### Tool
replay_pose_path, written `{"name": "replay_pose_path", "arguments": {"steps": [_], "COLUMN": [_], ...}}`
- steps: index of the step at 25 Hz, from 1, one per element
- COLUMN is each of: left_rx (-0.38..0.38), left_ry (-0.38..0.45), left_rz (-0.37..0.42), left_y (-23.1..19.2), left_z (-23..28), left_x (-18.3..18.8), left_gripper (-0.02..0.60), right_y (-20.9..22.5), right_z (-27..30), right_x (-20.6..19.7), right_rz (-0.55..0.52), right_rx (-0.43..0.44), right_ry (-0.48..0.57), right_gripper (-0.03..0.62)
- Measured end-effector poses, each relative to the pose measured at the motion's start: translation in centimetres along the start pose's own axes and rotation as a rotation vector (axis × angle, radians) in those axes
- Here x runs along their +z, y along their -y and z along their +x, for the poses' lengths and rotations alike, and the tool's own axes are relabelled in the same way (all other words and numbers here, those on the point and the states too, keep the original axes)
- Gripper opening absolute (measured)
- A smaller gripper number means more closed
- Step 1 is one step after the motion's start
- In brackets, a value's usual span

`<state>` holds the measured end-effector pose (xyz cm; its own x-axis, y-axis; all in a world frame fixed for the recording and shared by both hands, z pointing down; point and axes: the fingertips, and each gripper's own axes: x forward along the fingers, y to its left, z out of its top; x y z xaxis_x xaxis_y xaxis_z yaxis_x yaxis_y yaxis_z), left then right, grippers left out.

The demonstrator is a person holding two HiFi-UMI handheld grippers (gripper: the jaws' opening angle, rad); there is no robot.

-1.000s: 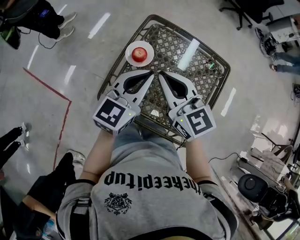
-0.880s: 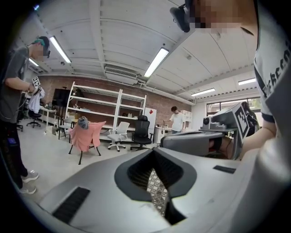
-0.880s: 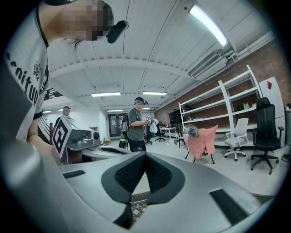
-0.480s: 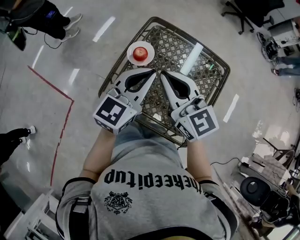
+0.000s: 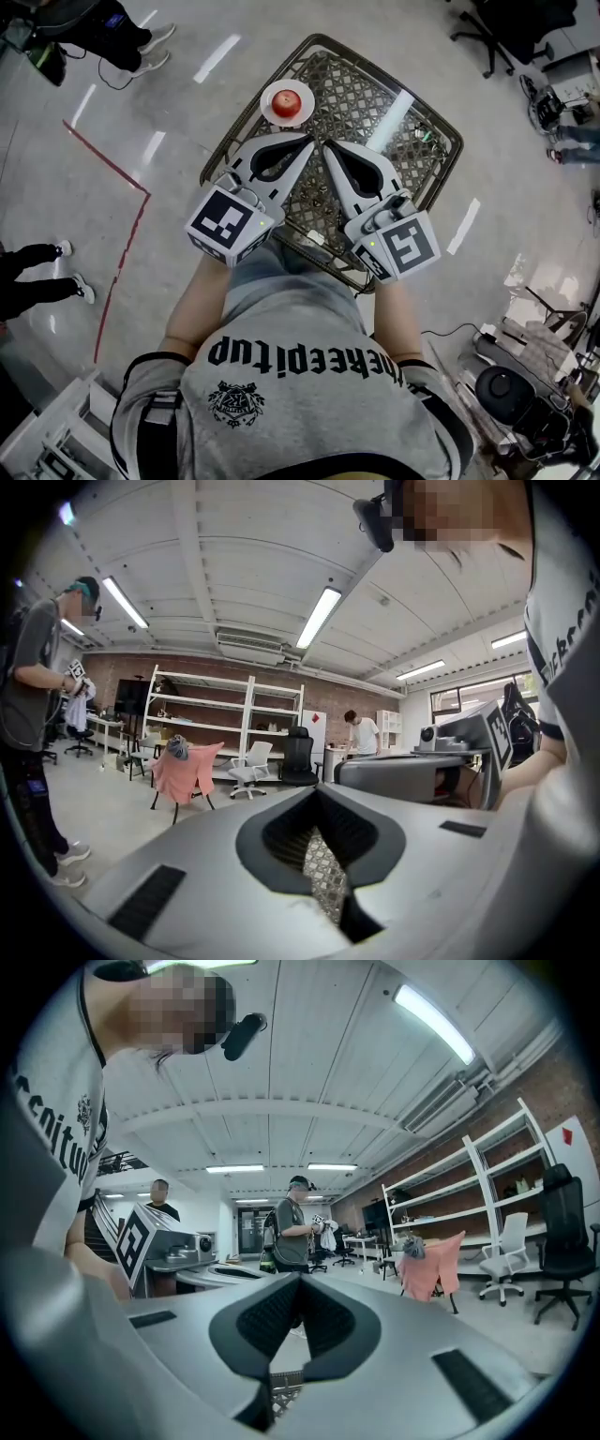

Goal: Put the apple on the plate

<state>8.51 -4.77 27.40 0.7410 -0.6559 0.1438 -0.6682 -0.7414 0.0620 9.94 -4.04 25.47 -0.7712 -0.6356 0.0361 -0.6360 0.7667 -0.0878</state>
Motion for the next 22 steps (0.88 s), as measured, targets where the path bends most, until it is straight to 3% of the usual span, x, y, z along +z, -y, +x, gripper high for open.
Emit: {"name": "replay_pose_path", "arguments": {"steps": [11,22], "left_rx": [0.037,0.056], "left_ry": [0.016,0.038], "left_rz": [0.015,0.024], "left_y": [0.7,1.2], "left_z": [-1.1,-2.5], "left_x": [1.5,0.4], "left_gripper": [0.012,0.013], "right_y": [-0.9,-2.4], "right_z": [-0.5,-0.5], "right_x": [1.1,-0.5], "right_rz": [-0.019,-0.03], "right_rx": [0.029,0.046], "right_ry": [0.005,0.001], "right_gripper": [-0.011,-0.011]}}
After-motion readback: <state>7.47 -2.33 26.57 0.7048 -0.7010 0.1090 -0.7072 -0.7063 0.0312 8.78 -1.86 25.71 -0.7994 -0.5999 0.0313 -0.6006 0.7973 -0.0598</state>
